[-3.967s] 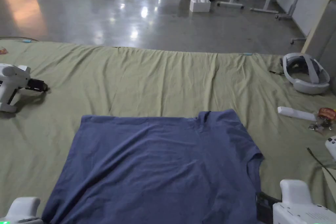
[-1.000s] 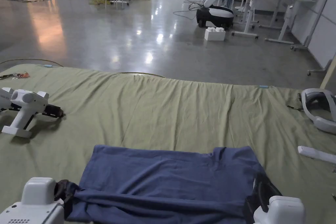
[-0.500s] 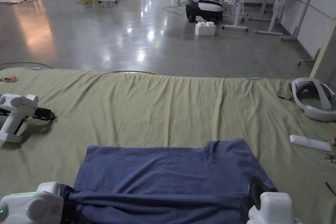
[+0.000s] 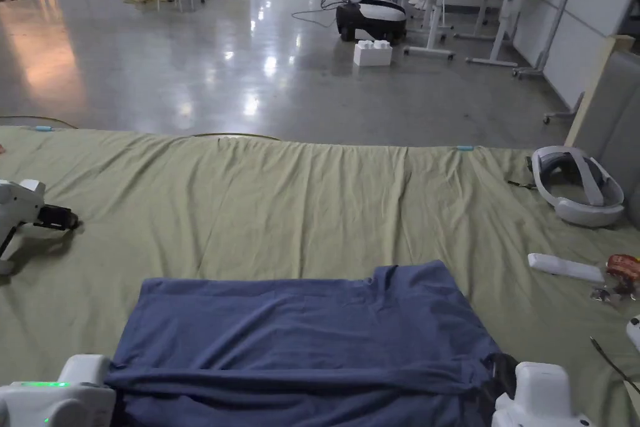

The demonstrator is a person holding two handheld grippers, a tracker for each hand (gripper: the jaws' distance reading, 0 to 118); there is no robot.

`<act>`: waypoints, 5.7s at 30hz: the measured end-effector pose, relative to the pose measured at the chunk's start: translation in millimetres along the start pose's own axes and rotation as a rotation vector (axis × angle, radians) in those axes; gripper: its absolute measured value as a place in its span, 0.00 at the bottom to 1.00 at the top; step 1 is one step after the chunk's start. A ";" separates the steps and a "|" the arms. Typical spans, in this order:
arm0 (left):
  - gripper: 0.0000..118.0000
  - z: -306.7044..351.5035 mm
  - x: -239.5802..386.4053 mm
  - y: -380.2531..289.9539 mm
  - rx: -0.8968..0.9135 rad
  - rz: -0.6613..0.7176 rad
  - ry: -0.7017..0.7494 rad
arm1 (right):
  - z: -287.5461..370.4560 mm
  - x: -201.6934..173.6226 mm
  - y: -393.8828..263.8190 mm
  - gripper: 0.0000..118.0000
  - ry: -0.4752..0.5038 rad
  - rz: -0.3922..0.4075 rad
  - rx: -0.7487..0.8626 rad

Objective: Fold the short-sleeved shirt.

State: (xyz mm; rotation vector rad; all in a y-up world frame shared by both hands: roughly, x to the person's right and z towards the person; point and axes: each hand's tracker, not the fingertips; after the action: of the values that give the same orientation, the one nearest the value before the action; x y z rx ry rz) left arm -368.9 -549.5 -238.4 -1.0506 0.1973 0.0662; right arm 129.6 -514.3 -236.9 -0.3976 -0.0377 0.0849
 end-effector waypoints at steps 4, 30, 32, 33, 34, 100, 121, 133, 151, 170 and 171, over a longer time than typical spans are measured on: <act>0.07 14.5 -11.5 -0.1 0.053 0.028 -0.013 | -25.2 28.6 -6.7 0.30 0.011 -0.008 -0.159; 0.07 28.0 -17.7 3.4 0.132 0.071 -0.041 | -88.5 18.3 -23.9 0.09 0.168 0.054 -0.506; 0.07 38.5 -21.5 9.4 0.150 0.070 -0.053 | -80.7 22.0 -9.3 0.09 0.181 0.045 -0.500; 0.07 44.3 -23.7 11.6 0.165 0.076 -0.068 | -74.9 23.7 -1.8 0.08 0.190 0.041 -0.489; 0.07 51.6 -26.4 14.0 0.177 0.080 -0.078 | -72.1 27.1 4.1 0.08 0.195 0.048 -0.486; 0.01 107.4 -2.7 1.5 0.687 0.013 -0.008 | 50.7 -101.4 82.3 0.04 0.152 0.019 0.319; 0.60 -66.1 -12.8 85.3 -0.084 0.021 0.022 | -0.1 -80.7 47.1 0.04 0.118 0.069 0.114; 0.06 -23.5 -5.2 75.1 0.084 -0.032 -0.036 | -93.5 -19.5 51.1 0.18 0.062 0.000 -0.221; 0.06 4.7 -18.7 52.9 0.227 0.046 -0.052 | -235.6 -0.4 16.8 0.18 0.180 0.059 -0.762; 0.06 58.4 -52.3 27.0 0.296 0.066 -0.151 | -68.6 47.5 70.6 0.04 0.266 -0.013 -0.436; 0.06 65.3 -55.7 20.4 0.306 0.064 -0.159 | -54.4 49.7 70.4 0.04 0.266 -0.006 -0.432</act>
State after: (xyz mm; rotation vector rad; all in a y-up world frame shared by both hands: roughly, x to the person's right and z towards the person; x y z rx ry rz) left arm -418.1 -480.5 -213.7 -0.7300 0.0932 0.1714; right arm 176.7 -466.1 -313.4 -0.8372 0.2092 0.0164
